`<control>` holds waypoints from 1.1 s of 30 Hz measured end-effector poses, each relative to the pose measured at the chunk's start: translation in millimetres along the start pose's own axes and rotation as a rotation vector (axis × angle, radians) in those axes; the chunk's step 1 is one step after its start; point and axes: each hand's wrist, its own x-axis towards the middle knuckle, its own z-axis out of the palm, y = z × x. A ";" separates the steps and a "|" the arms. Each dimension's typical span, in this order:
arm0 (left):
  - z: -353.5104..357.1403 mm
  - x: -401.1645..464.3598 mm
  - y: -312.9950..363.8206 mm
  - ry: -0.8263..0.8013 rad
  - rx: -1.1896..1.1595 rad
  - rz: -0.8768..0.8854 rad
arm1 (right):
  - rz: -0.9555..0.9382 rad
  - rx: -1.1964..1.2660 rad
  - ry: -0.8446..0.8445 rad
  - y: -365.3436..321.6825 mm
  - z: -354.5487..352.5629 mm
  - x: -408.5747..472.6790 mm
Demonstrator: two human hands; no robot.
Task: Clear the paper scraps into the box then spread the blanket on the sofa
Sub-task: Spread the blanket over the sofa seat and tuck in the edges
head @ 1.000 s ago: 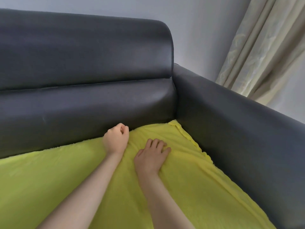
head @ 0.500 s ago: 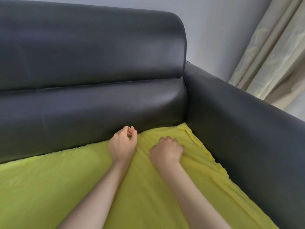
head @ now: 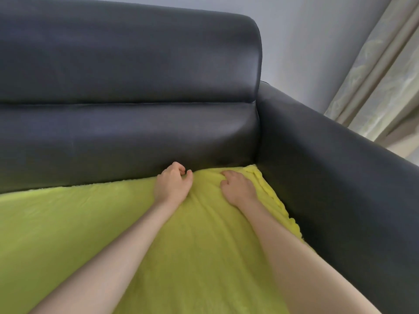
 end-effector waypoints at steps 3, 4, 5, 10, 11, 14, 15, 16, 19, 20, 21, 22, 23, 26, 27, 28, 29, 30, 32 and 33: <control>2.8 -7.8 20.1 -0.239 0.092 0.222 | -0.002 -0.006 -0.033 4.6 1.6 3.6; 6.1 -7.5 29.4 -0.306 0.119 0.235 | -0.004 -0.003 -0.050 6.2 1.4 5.1; 10.1 -5.8 36.8 -0.364 0.149 0.214 | -0.007 -0.002 -0.071 7.9 1.0 7.4; 27.0 0.4 45.2 -0.500 0.246 0.189 | 0.024 -0.061 -0.168 15.9 -9.4 27.8; 28.5 0.9 45.6 -0.511 0.248 0.185 | 0.033 -0.068 -0.180 16.6 -11.2 33.2; 30.7 8.2 51.8 -0.577 0.276 0.176 | 0.056 -0.114 -0.206 15.7 -13.9 47.6; 31.9 12.5 53.9 -0.604 0.294 0.167 | 0.067 -0.133 -0.228 14.8 -13.4 52.5; 32.6 16.4 57.1 -0.626 0.308 0.159 | 0.077 -0.161 -0.248 14.3 -13.8 56.2; 38.3 27.4 61.1 -0.666 0.329 0.128 | 0.099 -0.231 -0.289 13.2 -10.2 66.9; 41.2 29.3 59.7 -0.666 0.342 0.125 | 0.101 -0.246 -0.293 13.3 -7.1 69.8; 43.9 29.9 59.2 -0.655 0.357 0.133 | 0.102 -0.254 -0.287 14.0 -5.8 71.4; 47.0 29.9 58.2 -0.638 0.372 0.147 | 0.104 -0.253 -0.282 15.3 -4.4 73.6; 50.5 28.8 56.6 -0.614 0.386 0.162 | 0.102 -0.249 -0.277 16.2 -3.1 75.5; 56.2 25.9 51.2 -0.556 0.395 0.192 | 0.056 -0.237 -0.265 18.0 -3.1 73.8; 58.4 24.6 49.2 -0.555 0.386 0.194 | 0.032 -0.236 -0.262 19.6 -2.6 70.3; 59.0 24.2 45.8 -0.550 0.387 0.195 | 0.001 -0.231 -0.247 20.1 -0.5 67.5; 60.4 23.1 45.0 -0.546 0.384 0.200 | -0.021 -0.222 -0.223 23.4 0.2 63.6; 61.3 22.3 43.6 -0.541 0.380 0.203 | -0.040 -0.197 -0.204 26.4 0.2 59.7; 62.0 19.8 42.8 -0.522 0.369 0.207 | -0.075 -0.102 -0.166 32.3 -6.1 51.1; 61.9 19.3 43.3 -0.516 0.359 0.211 | -0.088 -0.052 -0.129 35.1 -10.5 45.9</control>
